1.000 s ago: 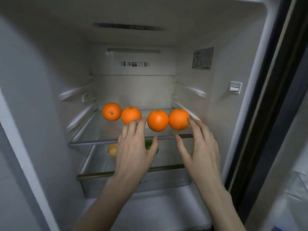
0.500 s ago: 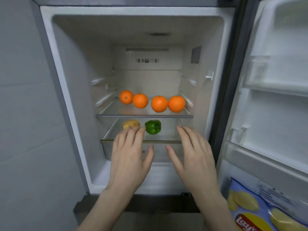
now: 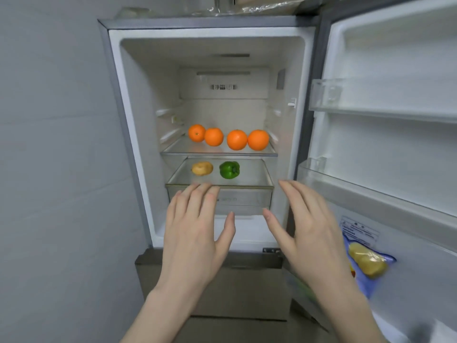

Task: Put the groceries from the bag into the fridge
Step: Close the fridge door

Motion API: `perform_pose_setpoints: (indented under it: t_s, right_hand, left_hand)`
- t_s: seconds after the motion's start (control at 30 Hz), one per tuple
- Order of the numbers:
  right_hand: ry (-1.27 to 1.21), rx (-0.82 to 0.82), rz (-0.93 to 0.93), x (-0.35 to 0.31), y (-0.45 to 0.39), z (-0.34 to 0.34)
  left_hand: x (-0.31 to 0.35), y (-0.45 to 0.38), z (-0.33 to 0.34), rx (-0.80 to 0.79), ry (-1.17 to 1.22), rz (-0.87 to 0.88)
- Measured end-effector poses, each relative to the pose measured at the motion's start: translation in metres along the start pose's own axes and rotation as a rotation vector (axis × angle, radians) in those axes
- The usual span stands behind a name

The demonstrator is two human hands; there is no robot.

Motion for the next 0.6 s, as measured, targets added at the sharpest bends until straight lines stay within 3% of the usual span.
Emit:
perform_pose_setpoints:
  t_s: [0.3, 0.6]
  right_hand:
    - [0.226, 0.044, -0.06, -0.007, 0.062, -0.075]
    - [0.14, -0.097, -0.076, 0.004, 0.128, -0.122]
  left_hand:
    - [0.036, 0.056, -0.043, 0.003, 0.041, 0.063]
    - [0.089, 0.108, -0.054, -0.085, 0.089, 0.06]
Point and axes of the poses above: each hand's wrist, its own y-axis away from the middle knuckle, its own z-axis out of the palm, x = y × z, the point moved 8 cm from there along -y, towards the middle knuckle, and after that the axes turned 3 degrees about -x, right-handed, at the moved point
